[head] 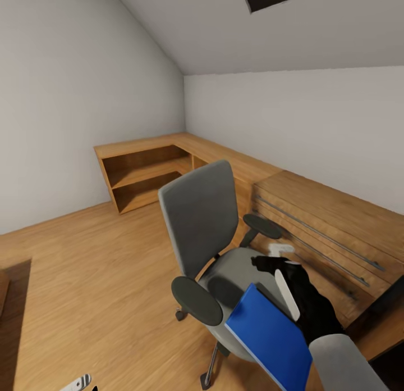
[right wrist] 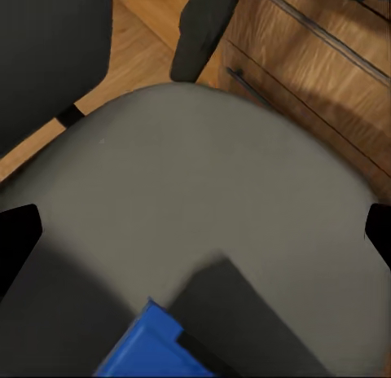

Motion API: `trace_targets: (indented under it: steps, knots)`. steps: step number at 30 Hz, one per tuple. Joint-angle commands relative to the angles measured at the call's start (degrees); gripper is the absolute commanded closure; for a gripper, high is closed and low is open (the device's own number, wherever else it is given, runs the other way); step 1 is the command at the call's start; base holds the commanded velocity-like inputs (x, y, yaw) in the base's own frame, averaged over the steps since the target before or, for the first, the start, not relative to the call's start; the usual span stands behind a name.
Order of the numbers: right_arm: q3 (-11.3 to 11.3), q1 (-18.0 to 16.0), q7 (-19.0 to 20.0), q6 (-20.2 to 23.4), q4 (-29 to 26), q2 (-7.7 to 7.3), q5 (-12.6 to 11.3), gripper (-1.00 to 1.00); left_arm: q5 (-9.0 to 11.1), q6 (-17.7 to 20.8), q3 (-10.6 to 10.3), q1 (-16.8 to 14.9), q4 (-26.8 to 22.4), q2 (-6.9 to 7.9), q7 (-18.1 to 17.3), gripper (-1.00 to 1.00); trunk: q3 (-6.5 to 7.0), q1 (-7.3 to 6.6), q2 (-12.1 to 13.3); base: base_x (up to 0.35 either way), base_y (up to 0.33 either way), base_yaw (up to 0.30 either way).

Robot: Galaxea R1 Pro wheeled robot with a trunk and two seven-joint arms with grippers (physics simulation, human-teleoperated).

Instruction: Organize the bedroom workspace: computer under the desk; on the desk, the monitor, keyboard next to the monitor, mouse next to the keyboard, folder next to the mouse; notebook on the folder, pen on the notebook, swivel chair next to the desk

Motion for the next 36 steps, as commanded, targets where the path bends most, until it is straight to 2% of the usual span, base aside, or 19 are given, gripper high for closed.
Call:
trace_targets:
  steps: [1,8,9,10,14,15,17,19,23,27,36]
  knots:
    - [-0.4,0.6,-0.6,0.8,-1.4,-0.09,-1.2,-1.0,0.5,0.2,0.0,0.0,-0.1,0.04,0.3,-1.0,-0.04,0.0,0.0,0.0,0.0,0.0]
    - [-5.5,3.7,-0.7,5.4,-8.6,0.11,-5.8,-1.0,0.5,0.2,0.0,0.0,-0.1,0.03,0.2,-1.0,-0.04,0.0,0.0,0.0,0.0,0.0]
    - [-6.3,4.0,-0.7,6.4,-9.5,0.12,-7.3,-1.0,0.5,0.2,0.0,0.0,-0.1,0.03,0.1,-1.0,-0.04,0.0,0.0,0.0,0.0,0.0]
    - [-7.5,5.2,-0.8,8.7,-10.7,0.06,-10.8,-1.0,0.5,0.2,0.0,0.0,0.1,0.02,0.2,-1.0,-0.04,0.0,0.0,0.0,0.0,0.0]
    - [-8.3,6.8,-0.8,9.8,-12.3,-0.05,-12.5,-1.0,0.5,0.2,-0.1,0.0,0.5,0.05,0.2,-1.0,-0.04,0.0,0.0,-0.008,0.0,0.0]
    - [-8.7,7.8,-0.8,10.2,-13.4,-0.07,-12.9,-1.0,0.5,0.2,-0.1,0.0,0.6,0.06,0.2,-1.0,-0.04,0.0,0.0,-0.108,0.0,0.0]
    - [-10.7,12.0,-0.7,11.5,-16.6,0.12,-13.8,-1.0,0.5,0.2,0.0,0.0,0.7,0.05,0.2,-1.0,-0.04,0.0,0.0,-0.275,0.0,0.0]
    - [-11.2,12.4,-0.7,12.0,-16.9,0.16,-14.3,-1.0,0.5,0.2,0.0,0.0,0.7,0.04,0.2,-1.0,-0.04,0.0,0.0,-0.321,0.0,0.0]
    - [-12.2,12.8,-0.7,12.5,-16.8,0.13,-17.8,-1.0,0.5,0.2,0.0,0.0,0.8,0.04,0.2,-1.0,-0.04,0.0,0.0,-0.332,0.0,-0.005]
    - [-13.0,12.9,-0.8,12.6,-16.4,0.11,-20.3,-1.0,0.5,0.2,0.0,0.0,0.8,0.03,0.2,-1.0,-0.04,0.0,0.0,-0.337,0.0,-0.103]
    - [-13.3,12.9,-0.7,12.7,-16.0,0.15,-21.2,-1.0,0.5,0.2,-0.1,0.0,0.8,0.02,0.2,-1.0,-0.04,0.0,0.0,-0.338,0.0,-0.164]
